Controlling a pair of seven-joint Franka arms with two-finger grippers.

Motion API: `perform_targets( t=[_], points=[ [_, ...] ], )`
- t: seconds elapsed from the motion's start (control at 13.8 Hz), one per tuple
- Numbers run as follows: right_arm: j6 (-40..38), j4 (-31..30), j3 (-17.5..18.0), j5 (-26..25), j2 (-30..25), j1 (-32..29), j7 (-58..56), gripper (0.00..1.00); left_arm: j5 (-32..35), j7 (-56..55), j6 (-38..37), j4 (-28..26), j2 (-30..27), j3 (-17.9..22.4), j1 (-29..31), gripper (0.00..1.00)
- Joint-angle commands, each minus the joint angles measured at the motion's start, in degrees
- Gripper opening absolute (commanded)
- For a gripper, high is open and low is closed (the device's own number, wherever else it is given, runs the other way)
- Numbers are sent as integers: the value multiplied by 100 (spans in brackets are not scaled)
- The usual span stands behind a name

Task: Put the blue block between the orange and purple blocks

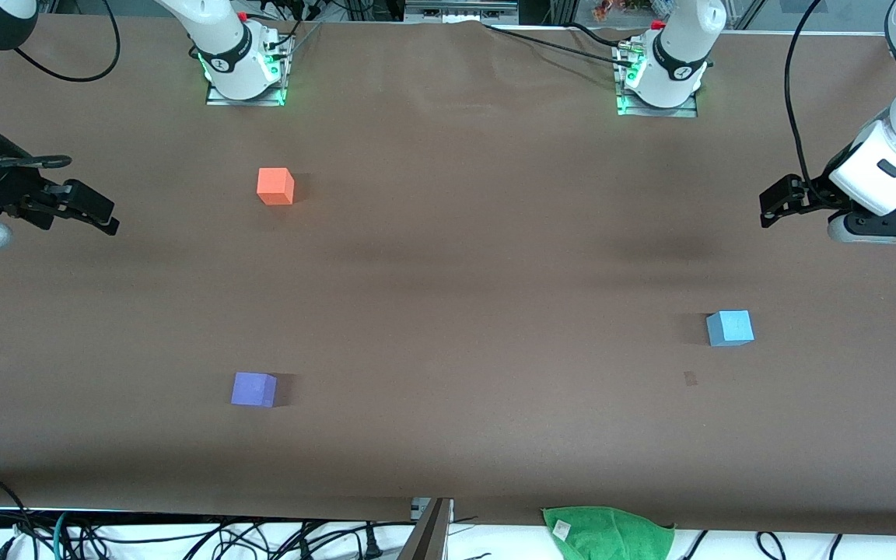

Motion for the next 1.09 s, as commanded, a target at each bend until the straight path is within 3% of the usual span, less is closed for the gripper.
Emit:
perform_targets(
  t=[0.0,1.02],
  points=[
    [-9,45,9,111,-5,-54,-90,99,-34,65,-103,2,11,19,4,100],
    [-62,37,26,111,-5,-28,-98,99,-43,-14,-226,19,54,19,5,100]
  ],
)
